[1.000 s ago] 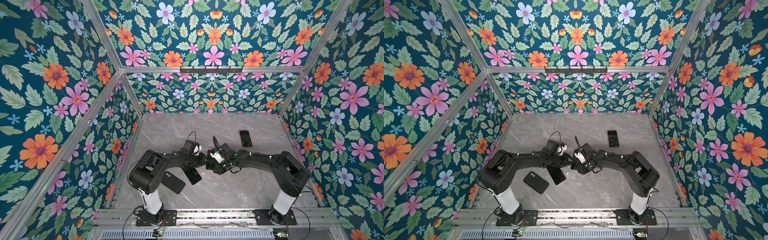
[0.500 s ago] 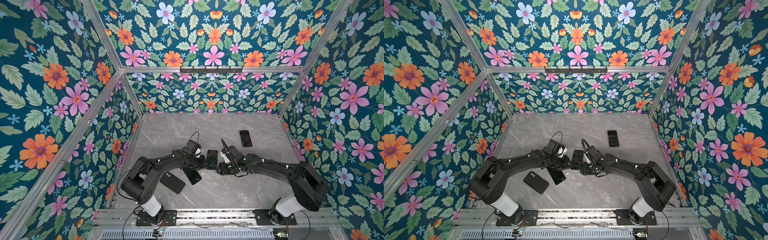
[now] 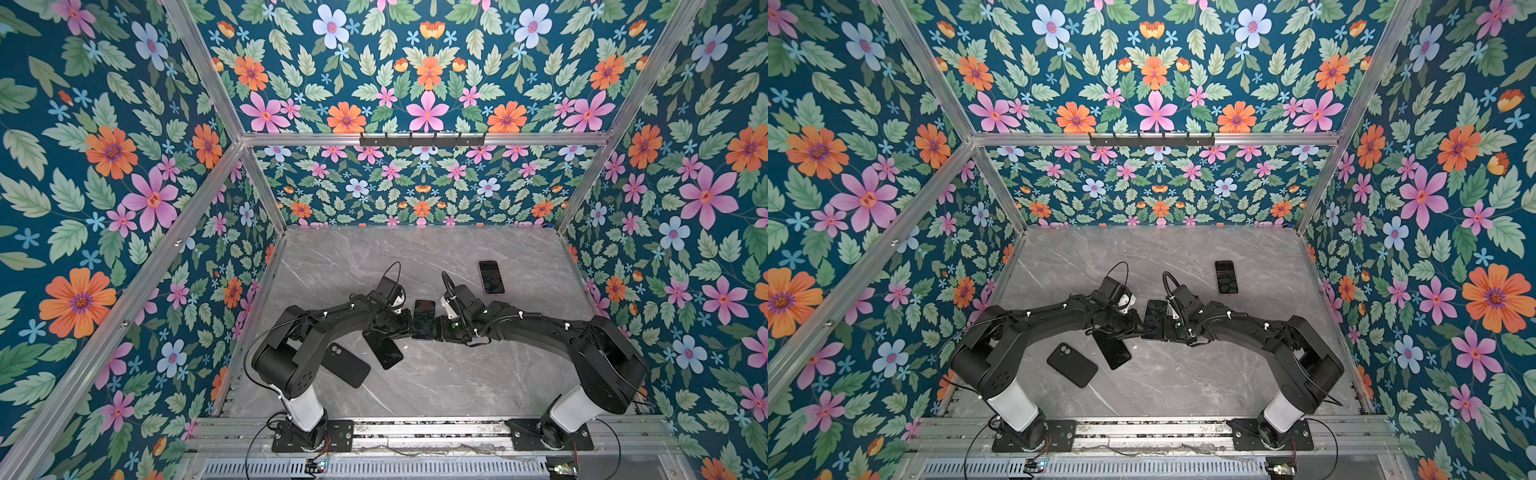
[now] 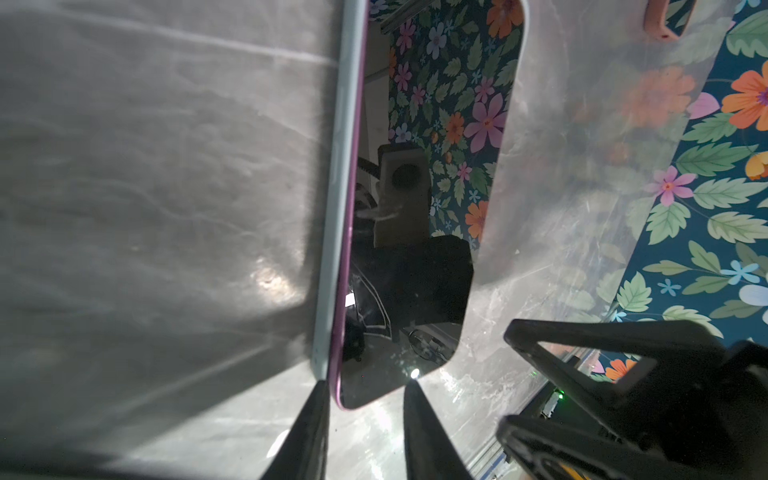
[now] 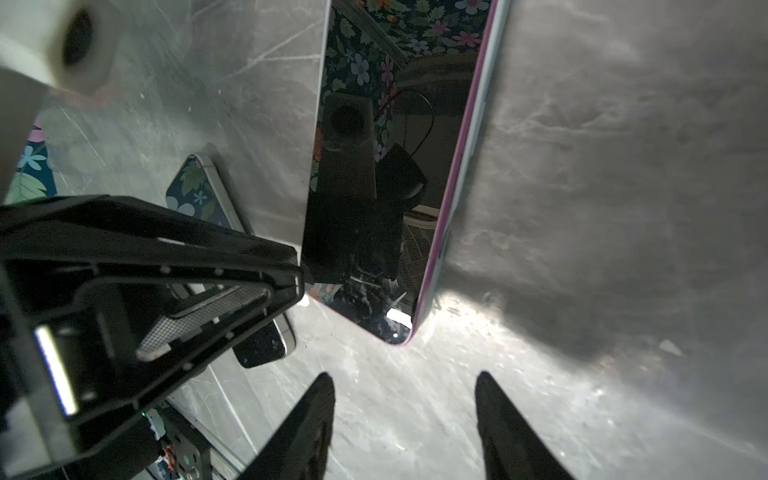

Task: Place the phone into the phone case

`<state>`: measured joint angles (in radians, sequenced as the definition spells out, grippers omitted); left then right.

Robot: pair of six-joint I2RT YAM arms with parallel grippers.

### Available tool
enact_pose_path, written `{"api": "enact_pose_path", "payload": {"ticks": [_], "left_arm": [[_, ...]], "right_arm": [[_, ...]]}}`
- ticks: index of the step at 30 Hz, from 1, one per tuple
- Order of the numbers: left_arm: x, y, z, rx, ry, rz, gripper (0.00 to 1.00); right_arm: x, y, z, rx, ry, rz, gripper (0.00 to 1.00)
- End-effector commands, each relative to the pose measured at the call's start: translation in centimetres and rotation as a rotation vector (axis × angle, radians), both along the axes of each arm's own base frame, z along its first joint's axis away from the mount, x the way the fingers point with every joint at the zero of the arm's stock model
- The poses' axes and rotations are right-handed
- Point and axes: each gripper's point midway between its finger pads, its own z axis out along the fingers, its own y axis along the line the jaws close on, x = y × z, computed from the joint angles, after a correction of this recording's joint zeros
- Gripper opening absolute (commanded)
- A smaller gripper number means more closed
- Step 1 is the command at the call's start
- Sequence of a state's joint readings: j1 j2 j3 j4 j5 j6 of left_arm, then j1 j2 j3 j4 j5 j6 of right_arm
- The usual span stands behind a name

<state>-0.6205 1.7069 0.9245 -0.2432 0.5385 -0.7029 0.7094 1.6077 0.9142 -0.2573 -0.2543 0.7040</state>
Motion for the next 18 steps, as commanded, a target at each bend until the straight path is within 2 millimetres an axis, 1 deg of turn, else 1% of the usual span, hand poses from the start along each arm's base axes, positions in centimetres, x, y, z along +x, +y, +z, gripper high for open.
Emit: {"api": "enact_pose_path", "payload": {"ticks": [1, 5, 9, 12, 13, 18], "left_arm": [[0.0, 0.3, -0.3, 0.018, -0.001, -0.008, 0.32], [-0.1, 0.5, -0.5, 0.032, -0.001, -0.009, 0.31], [-0.2, 0.4, -0.7, 0.034, 0.002, -0.012, 0.28], [-0.2, 0.5, -0.9, 0.038, 0.002, -0.012, 0.25], [-0.2, 0.6, -1.1, 0.042, 0.005, -0.012, 0.24], [-0.2, 0.6, -1.4, 0.049, 0.005, -0.016, 0.18]], "right_arm": [[0.2, 0.5, 0.1, 0.029, 0.005, -0.006, 0.55], [0.4, 0.8, -0.1, 0.037, 0.007, 0.0, 0.55], [0.4, 1.0, -0.5, 0.042, 0.016, 0.004, 0.55], [0.5, 1.3, -0.3, 0.057, 0.013, 0.009, 0.55], [0.4, 1.3, -1.6, 0.042, 0.039, 0.012, 0.55], [0.4, 2.0, -1.7, 0.068, 0.051, 0.024, 0.55]]}}
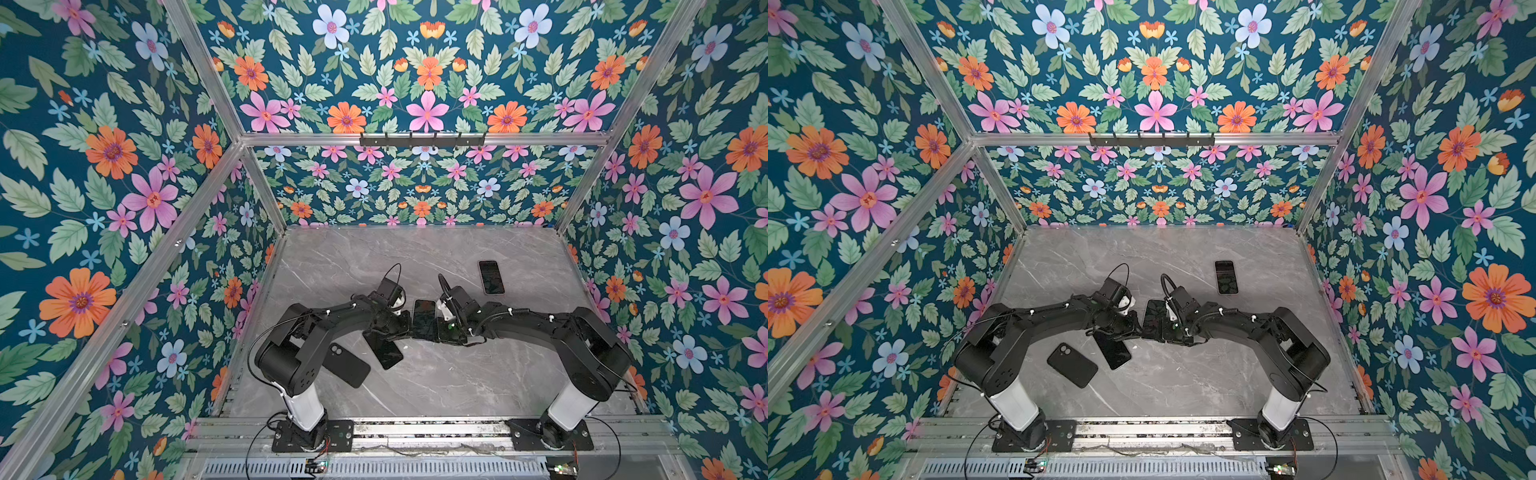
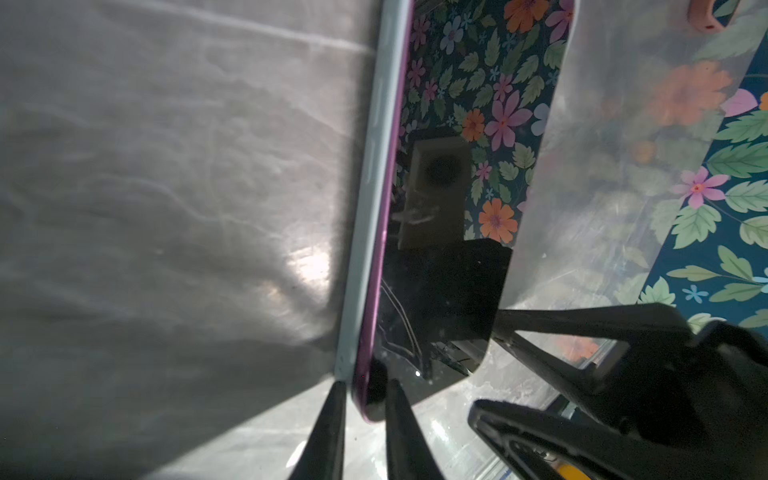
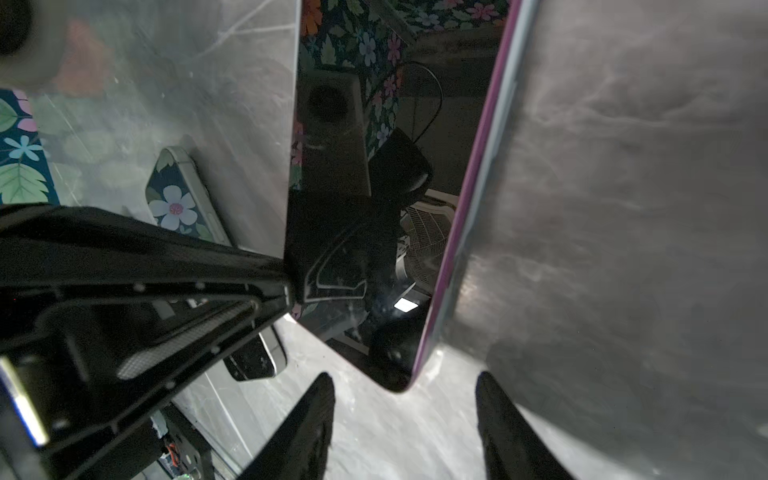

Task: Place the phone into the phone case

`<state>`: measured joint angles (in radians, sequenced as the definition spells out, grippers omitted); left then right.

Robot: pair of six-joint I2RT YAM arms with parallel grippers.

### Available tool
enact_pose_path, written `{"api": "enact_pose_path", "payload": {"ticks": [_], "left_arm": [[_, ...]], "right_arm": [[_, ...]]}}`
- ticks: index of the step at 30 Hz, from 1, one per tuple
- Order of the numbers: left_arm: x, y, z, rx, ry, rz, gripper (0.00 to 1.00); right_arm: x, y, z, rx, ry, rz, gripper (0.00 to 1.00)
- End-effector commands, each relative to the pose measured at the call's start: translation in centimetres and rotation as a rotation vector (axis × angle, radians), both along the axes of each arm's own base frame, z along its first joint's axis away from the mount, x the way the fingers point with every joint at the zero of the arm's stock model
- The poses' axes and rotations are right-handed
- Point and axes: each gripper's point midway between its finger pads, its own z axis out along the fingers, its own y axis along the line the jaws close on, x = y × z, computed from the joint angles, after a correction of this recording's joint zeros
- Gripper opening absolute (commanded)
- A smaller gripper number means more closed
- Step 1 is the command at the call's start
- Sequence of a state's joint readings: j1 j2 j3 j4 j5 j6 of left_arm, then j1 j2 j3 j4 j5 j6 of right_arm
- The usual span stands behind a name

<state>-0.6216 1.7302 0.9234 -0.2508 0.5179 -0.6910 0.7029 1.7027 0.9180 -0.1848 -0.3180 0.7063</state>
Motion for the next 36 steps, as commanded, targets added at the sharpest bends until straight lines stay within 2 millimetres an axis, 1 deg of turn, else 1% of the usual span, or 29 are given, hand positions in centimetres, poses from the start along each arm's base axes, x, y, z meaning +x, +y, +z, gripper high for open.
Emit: {"api": "enact_pose_path", "payload": {"ticks": [1, 9, 13, 22, 31, 34, 36], "left_arm": [[-0.2, 0.2, -0.4, 0.015, -0.001, -0.015, 0.17], [-0.3, 0.3, -1.1, 0.021, 0.009, -0.015, 0.07], [-0.5, 0.4, -1.4, 0.022, 0.014, -0.013, 0.05], [-1.0, 0.8, -2.1, 0.033, 0.029, -0.006, 0.02], [-1.4, 1.7, -3.0, 0.076, 0.036, 0.0, 0.0], [-1.2, 2.1, -2.9, 0.101, 0.026, 0.003, 0.01], [-0.9, 2.2, -2.5, 0.118, 0.013, 0.001, 0.05]], "right_arm": [[0.3, 0.9, 0.4, 0.04, 0.0, 0.003, 0.55], [0.2, 1.3, 0.2, 0.061, 0.01, 0.011, 0.54], [0.2, 1.5, 0.2, 0.068, 0.01, 0.014, 0.53], [0.1, 1.9, -0.2, 0.067, 0.011, 0.023, 0.5], [-0.1, 1.8, -0.9, -0.013, -0.008, 0.043, 0.48], [-0.3, 1.5, -1.5, -0.062, -0.012, 0.051, 0.47], [-0.3, 1.2, -1.7, -0.082, -0.012, 0.046, 0.46]]}}
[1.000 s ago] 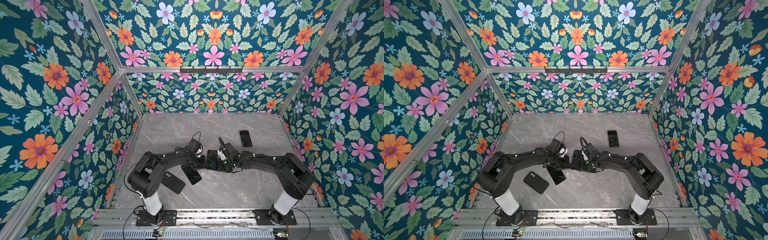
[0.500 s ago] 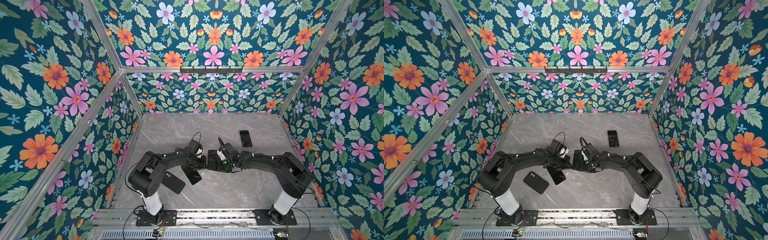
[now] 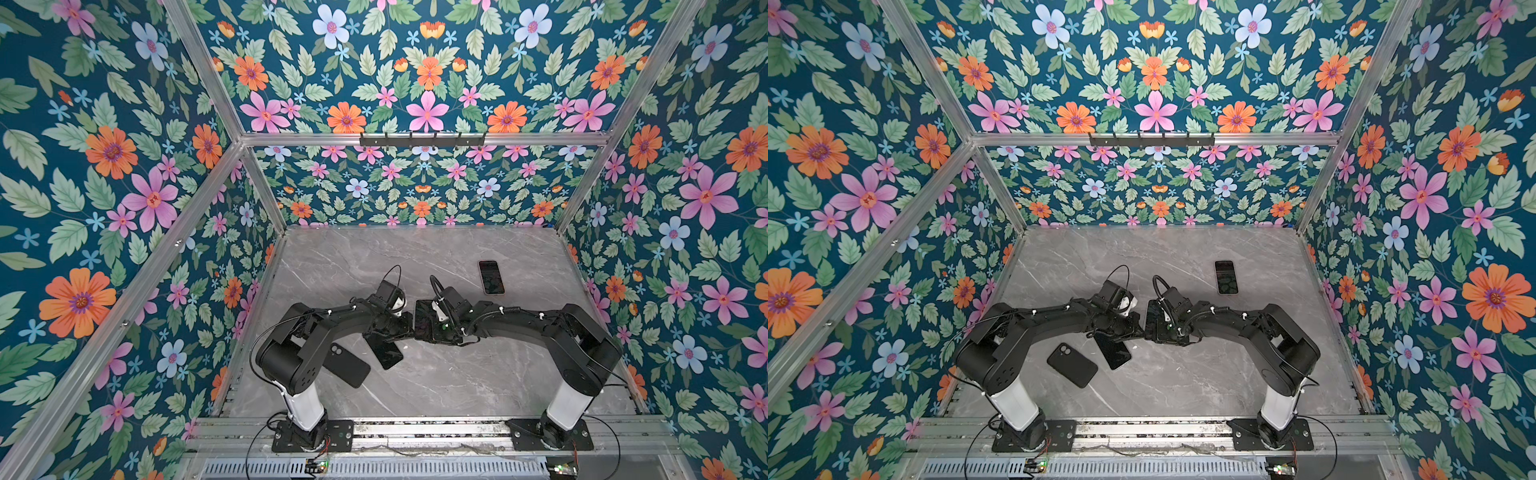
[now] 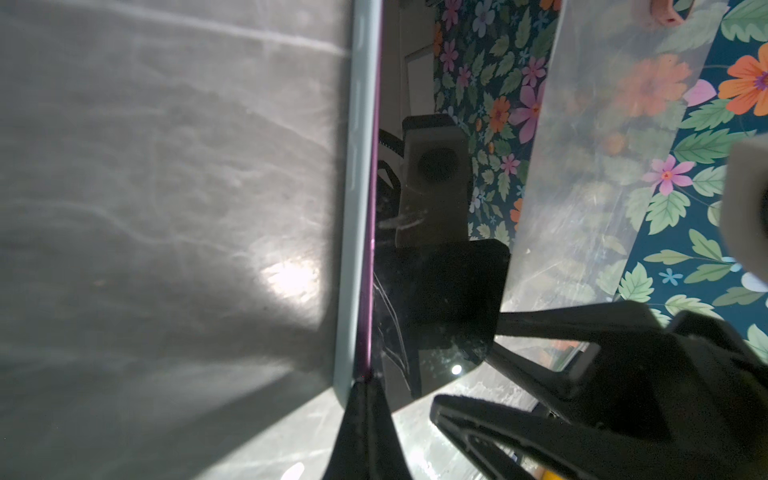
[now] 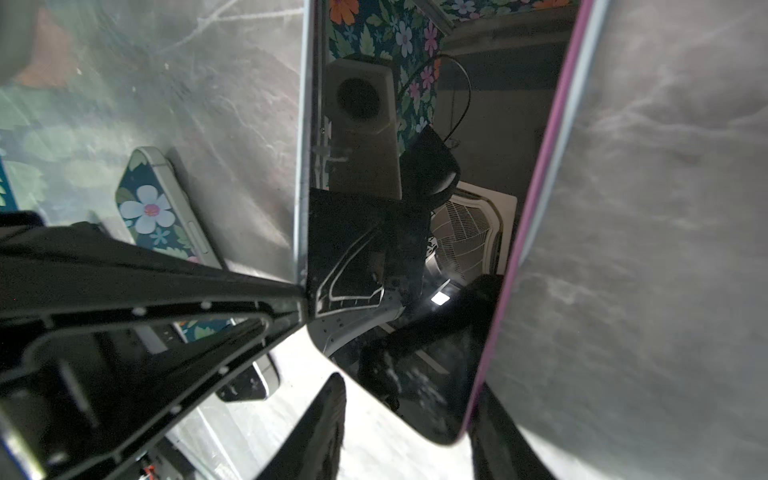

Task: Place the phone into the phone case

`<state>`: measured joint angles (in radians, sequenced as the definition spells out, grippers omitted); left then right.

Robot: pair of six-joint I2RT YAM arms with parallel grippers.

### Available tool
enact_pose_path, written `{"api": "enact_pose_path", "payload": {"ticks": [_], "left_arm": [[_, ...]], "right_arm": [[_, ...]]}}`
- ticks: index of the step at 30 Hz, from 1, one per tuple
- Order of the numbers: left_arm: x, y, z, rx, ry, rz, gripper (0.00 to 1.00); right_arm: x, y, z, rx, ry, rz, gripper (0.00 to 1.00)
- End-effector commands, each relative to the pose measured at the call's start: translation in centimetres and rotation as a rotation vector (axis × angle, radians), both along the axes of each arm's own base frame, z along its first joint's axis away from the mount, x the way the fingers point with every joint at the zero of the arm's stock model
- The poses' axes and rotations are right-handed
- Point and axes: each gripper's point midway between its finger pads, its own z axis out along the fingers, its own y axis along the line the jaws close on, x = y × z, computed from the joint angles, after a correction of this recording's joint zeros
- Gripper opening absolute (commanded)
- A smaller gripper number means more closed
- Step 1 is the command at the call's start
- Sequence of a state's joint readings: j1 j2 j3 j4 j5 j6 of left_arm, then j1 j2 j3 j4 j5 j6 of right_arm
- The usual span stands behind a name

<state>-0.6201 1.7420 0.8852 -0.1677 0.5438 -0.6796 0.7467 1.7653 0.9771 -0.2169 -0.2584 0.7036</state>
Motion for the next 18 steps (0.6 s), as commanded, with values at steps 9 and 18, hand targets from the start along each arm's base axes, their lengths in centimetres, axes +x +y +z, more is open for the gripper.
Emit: {"api": "enact_pose_path", "payload": {"ticks": [9, 18], "left_arm": [[0.7, 3.3, 0.4, 0.228, -0.041, 0.016, 0.3], [0.7, 2.5, 0.1, 0.193, -0.032, 0.003, 0.35]], "right_arm": [[-0.1, -0.1, -0.3, -0.029, -0.02, 0.025, 0.44], [0.1, -0.1, 0.5, -0.021, -0.038, 0.021, 0.44]]}}
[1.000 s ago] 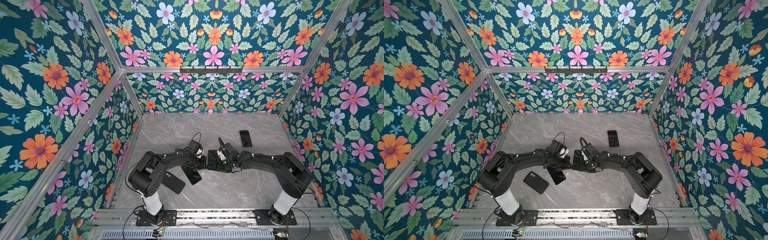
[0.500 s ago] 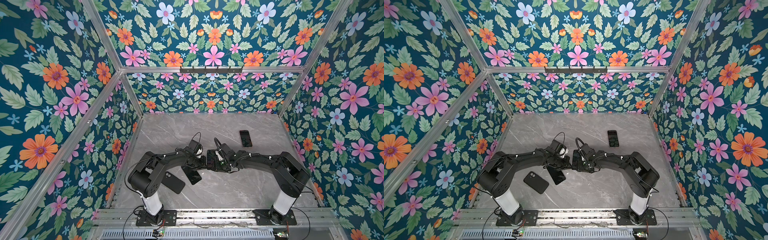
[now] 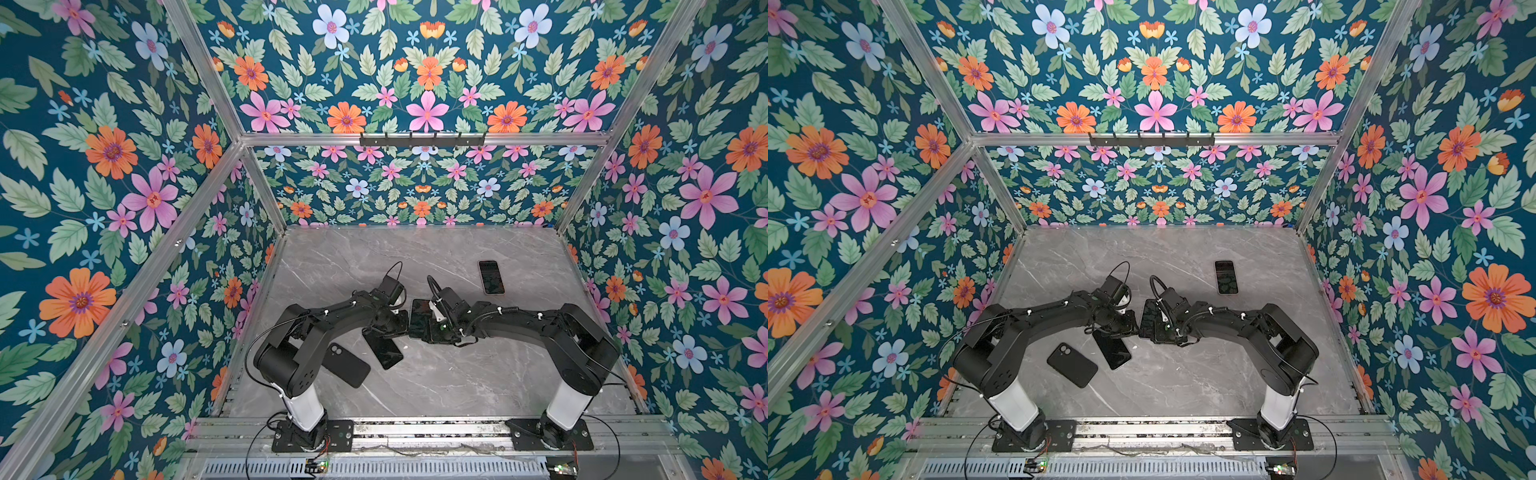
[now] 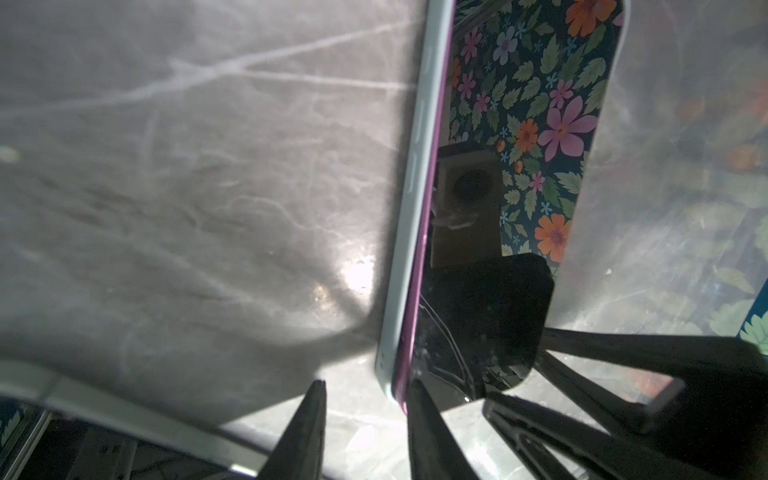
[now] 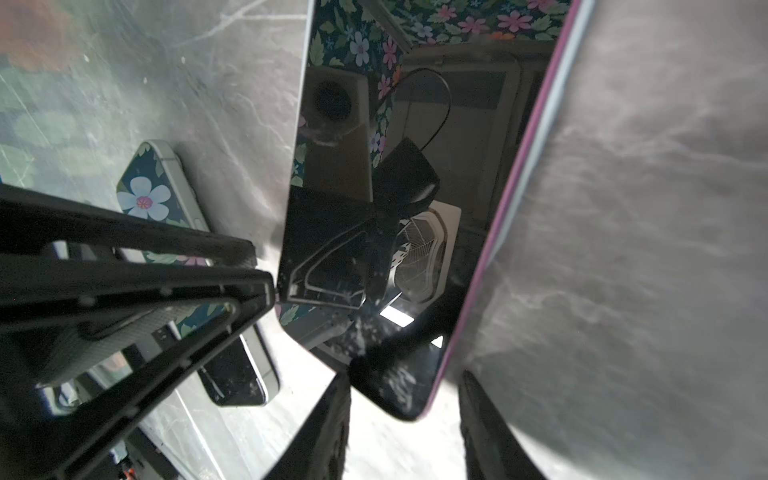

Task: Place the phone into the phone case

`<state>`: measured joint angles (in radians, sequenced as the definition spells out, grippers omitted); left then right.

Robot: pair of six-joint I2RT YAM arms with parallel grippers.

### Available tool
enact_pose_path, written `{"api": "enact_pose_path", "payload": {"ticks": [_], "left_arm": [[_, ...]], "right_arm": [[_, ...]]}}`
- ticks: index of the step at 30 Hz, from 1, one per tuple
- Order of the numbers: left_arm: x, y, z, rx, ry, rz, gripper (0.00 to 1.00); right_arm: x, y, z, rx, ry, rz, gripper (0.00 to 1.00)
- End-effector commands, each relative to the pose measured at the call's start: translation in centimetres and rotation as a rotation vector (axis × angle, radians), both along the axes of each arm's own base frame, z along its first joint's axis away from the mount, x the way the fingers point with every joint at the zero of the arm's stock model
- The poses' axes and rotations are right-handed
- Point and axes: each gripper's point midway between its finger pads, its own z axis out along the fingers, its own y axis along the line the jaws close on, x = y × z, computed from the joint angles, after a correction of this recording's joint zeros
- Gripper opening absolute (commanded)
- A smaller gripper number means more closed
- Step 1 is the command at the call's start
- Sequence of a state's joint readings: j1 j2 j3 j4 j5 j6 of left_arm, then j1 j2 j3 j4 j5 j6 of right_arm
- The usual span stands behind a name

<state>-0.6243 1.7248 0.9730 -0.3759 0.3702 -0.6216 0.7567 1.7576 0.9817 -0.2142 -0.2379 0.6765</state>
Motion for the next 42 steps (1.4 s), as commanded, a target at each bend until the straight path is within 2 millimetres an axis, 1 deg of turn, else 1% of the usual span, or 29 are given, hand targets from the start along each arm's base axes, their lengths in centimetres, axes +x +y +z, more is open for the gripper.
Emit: {"api": "enact_pose_path", "payload": {"ticks": [1, 3, 7, 14, 26, 29, 32, 35, 37, 42], "left_arm": [[-0.2, -0.3, -0.2, -0.01, 0.009, -0.013, 0.35], [-0.2, -0.5, -0.3, -0.017, 0.01, -0.015, 0.35], [-0.4, -0.3, -1.1, 0.001, 0.025, -0.019, 0.26], [-1.3, 0.6, -2.8, 0.036, 0.053, -0.02, 0.15], [-2.3, 1.4, -4.4, 0.056, 0.078, -0.012, 0.15], [-2.3, 1.4, -4.0, 0.052, 0.072, -0.011, 0.15], [-1.9, 1.0, -2.8, 0.028, 0.049, -0.005, 0.16], [-1.2, 0.1, -1.2, -0.029, 0.021, 0.005, 0.18], [-0.8, -0.8, -0.3, -0.084, 0.01, 0.014, 0.21], [-0.2, -2.0, 0.6, -0.179, 0.009, 0.03, 0.27]], "right_arm": [[0.0, -0.2, 0.3, -0.011, -0.003, -0.003, 0.44], [-0.1, -0.3, 0.4, -0.01, -0.006, -0.003, 0.44], [0.0, -0.3, 0.7, -0.004, -0.011, -0.006, 0.44], [0.0, -0.3, 1.1, -0.003, -0.018, -0.005, 0.44], [0.0, -0.2, 0.9, -0.003, -0.015, -0.001, 0.44], [0.0, -0.3, 1.3, -0.007, -0.019, -0.004, 0.44], [0.0, -0.8, 1.7, -0.016, -0.025, -0.023, 0.44], [0.1, -1.3, 2.2, -0.021, -0.033, -0.057, 0.39], [0.3, -1.7, 2.1, -0.032, -0.035, -0.08, 0.36], [0.6, -2.0, 1.8, -0.038, -0.023, -0.112, 0.34]]}}
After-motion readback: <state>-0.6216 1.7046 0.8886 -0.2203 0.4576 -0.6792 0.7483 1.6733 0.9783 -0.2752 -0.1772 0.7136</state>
